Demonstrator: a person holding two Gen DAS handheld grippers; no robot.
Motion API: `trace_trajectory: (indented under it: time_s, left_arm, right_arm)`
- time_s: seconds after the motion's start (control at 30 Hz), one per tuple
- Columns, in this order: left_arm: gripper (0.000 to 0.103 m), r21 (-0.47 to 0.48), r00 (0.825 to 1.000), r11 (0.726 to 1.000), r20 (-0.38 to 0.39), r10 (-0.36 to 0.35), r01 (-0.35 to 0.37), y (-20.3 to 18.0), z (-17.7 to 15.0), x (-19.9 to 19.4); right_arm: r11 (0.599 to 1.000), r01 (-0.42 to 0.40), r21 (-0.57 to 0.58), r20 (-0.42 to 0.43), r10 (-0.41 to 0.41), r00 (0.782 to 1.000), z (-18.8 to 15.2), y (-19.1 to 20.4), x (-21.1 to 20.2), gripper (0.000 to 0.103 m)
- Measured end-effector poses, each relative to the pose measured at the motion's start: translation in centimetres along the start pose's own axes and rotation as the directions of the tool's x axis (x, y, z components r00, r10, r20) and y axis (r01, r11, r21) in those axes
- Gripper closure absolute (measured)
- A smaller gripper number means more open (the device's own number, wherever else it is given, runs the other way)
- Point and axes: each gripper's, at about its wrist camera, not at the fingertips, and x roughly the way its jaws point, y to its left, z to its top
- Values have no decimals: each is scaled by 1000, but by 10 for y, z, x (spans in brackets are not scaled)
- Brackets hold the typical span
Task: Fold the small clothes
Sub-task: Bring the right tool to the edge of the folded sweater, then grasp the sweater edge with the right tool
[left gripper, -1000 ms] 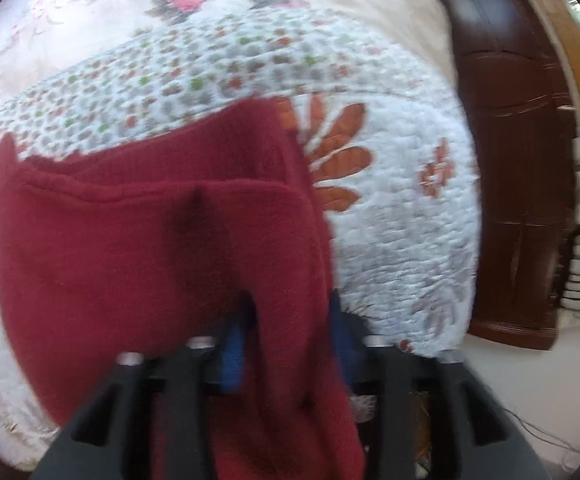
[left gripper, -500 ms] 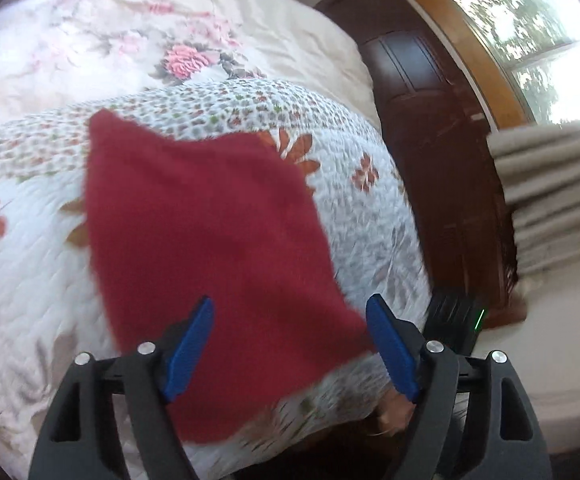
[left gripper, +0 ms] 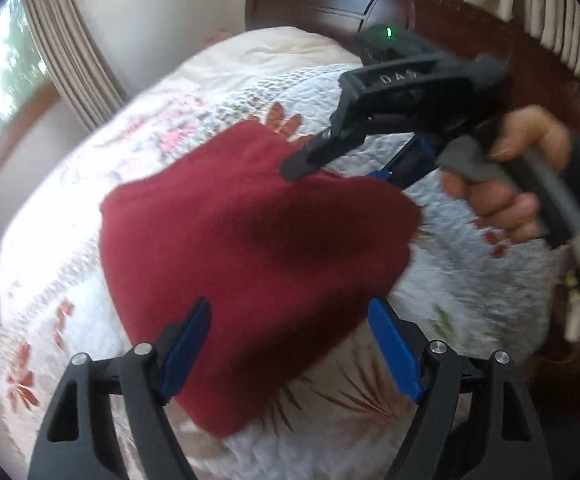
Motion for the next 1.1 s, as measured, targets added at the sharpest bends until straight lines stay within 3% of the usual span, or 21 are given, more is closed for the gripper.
trace_trajectory:
  time_s: [0.03, 0.07, 0.23, 0.3, 0.37, 0.43, 0.5, 0.6, 0.63, 0.77, 0.87, 0.9, 0.97, 1.1]
  left_arm:
    - [22, 8, 1000, 1000, -4, -11, 11, -3, -1, -1]
    - [22, 17, 999, 999, -6, -33, 33, -7, -1, -1]
    - [21, 20, 987, 988, 30, -156, 155, -14, -2, -18]
    - [21, -1, 978, 978, 35, -207, 207, -12, -1, -23]
    - [21, -17, 973, 973, 26, -231, 231, -11, 1, -23]
    - [21, -32, 969, 968, 12, -248, 248, -8, 3, -17]
    - [21, -39, 971, 970, 3, -240, 240, -4, 7, -9]
    - [21, -55, 966, 965, 7, -257, 257, 0, 12, -4]
    - [21, -58, 967, 965, 2, -256, 256, -1, 11, 0]
    - [21, -109, 960, 955, -22, -278, 274, 9, 9, 15]
    - [21, -124, 956, 950, -29, -292, 286, 10, 4, 22]
    - [21, -124, 954, 948, -28, -298, 292, 10, 2, 22]
    - [20, -123, 950, 944, -18, -311, 306, 11, 1, 21]
    - [17, -112, 951, 946, -20, -310, 306, 12, -1, 25]
  right_arm:
    - [1000, 12, -19, -3, -12, 1000, -1, 4, 0, 72]
    - [999, 30, -39, -4, -30, 1000, -2, 8, 0, 82]
    - [998, -1, -59, 107, 7, 994, -9, 33, -50, 87]
    - [1000, -24, -20, 128, 26, 991, -16, 23, -60, 87]
    - [999, 18, 33, 111, -22, 994, -22, -2, -49, 87]
    - [995, 56, 82, 77, -62, 995, -26, -28, -30, 84]
    - [997, 48, 68, 71, -53, 996, -28, -33, -18, 77]
    - [999, -24, 47, 118, 18, 993, -23, -29, -19, 53]
    - [998, -33, 48, 148, 25, 989, -18, -28, -25, 41]
    - [996, -39, 83, 199, 21, 980, 16, -39, -30, 38]
    - [995, -40, 88, 174, 24, 984, 43, -44, -17, 39]
    - [996, -24, 82, 165, 10, 986, 49, -43, -12, 44]
    - [999, 37, 20, 150, -39, 988, 59, -30, -5, 94]
    - [992, 59, -115, 267, -26, 963, 70, 10, -16, 94]
